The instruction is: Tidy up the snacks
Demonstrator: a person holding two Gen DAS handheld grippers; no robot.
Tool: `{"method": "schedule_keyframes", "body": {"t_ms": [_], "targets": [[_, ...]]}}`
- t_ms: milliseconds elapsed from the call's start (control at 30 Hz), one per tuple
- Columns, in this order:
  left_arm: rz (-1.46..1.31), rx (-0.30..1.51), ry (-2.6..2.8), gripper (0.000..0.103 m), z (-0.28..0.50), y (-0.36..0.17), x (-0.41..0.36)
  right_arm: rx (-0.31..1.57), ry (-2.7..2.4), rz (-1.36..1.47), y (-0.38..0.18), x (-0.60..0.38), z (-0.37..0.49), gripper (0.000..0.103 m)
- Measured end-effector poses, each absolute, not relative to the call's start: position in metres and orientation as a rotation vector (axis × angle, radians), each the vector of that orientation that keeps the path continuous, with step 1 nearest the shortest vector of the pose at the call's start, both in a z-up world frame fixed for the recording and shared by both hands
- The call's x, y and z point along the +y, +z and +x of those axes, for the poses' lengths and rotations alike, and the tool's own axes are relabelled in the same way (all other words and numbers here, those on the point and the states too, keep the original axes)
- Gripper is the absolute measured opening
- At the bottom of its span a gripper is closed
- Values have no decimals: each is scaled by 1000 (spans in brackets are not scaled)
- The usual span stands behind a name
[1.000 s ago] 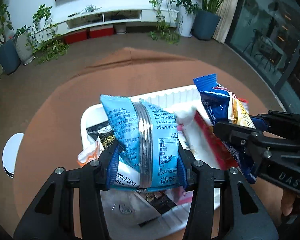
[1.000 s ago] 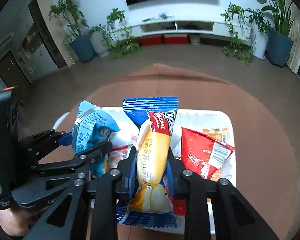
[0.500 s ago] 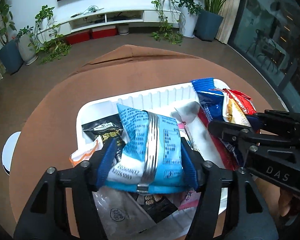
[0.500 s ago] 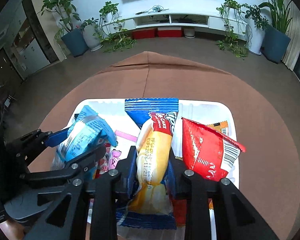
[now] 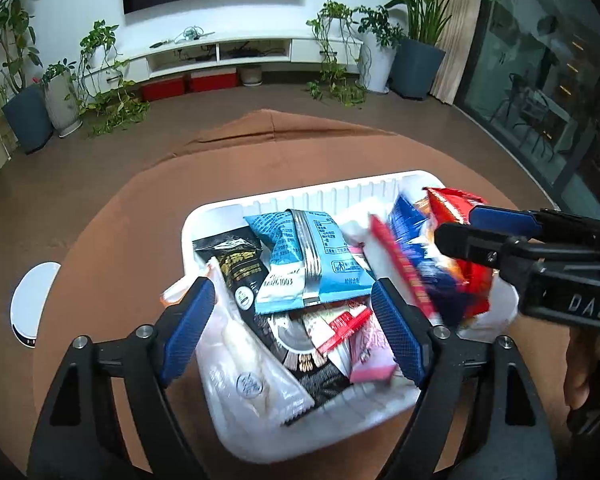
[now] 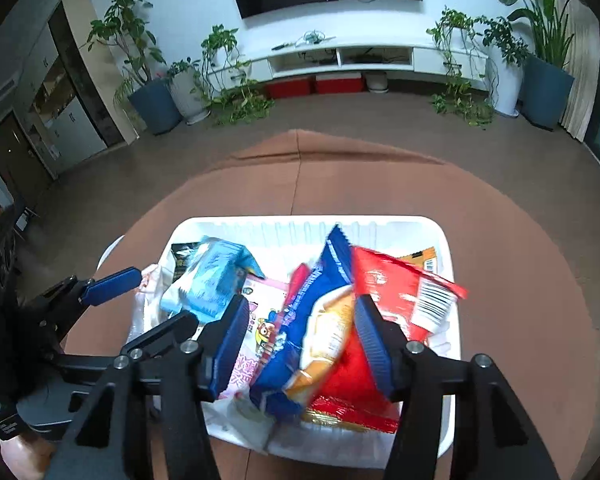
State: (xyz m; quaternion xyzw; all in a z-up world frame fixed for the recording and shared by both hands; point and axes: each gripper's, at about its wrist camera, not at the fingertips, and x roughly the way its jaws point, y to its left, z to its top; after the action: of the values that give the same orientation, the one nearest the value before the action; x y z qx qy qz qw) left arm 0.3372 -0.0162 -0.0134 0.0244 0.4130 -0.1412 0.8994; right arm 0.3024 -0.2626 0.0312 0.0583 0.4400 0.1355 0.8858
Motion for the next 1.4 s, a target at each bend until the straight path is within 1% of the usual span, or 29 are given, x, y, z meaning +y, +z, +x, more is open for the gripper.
{"method": "schedule_keyframes", "body": {"t_ms": [67,167,200,300,367,400,567,700,867,1033,1233,1300,1333,1400], "targets": [[43,839,-299,86,324,-7,-12,892,299,134,40,-265,293,59],[44,818,-306,89,299,4,-5,852,314,162,53,-272,274,64],[42,811,-310,92,289,8,-2,841,322,177,56,-276,266,64],[34,787,-336,99,252,18,6,805,341,214,62,-286,233,73],[38,776,-361,99,221,21,10,782,350,241,61,-293,205,84],[36,773,-374,101,207,20,10,779,353,249,59,-295,195,85],[61,790,-409,102,138,4,11,827,343,251,33,-298,141,86],[135,815,-427,102,91,-18,6,851,355,226,16,-290,99,86],[222,889,-468,102,68,-43,-3,874,375,230,-2,-281,68,86],[308,921,-478,101,57,-50,-9,911,387,231,-21,-275,52,86],[369,955,-464,93,56,-54,-10,912,385,230,-24,-274,44,86],[373,965,-468,85,57,-57,-10,916,384,229,-24,-274,44,86],[378,970,-466,83,59,-57,-10,917,383,228,-25,-274,43,86],[388,982,-468,74,61,-59,-11,922,381,229,-26,-274,42,86]]}}
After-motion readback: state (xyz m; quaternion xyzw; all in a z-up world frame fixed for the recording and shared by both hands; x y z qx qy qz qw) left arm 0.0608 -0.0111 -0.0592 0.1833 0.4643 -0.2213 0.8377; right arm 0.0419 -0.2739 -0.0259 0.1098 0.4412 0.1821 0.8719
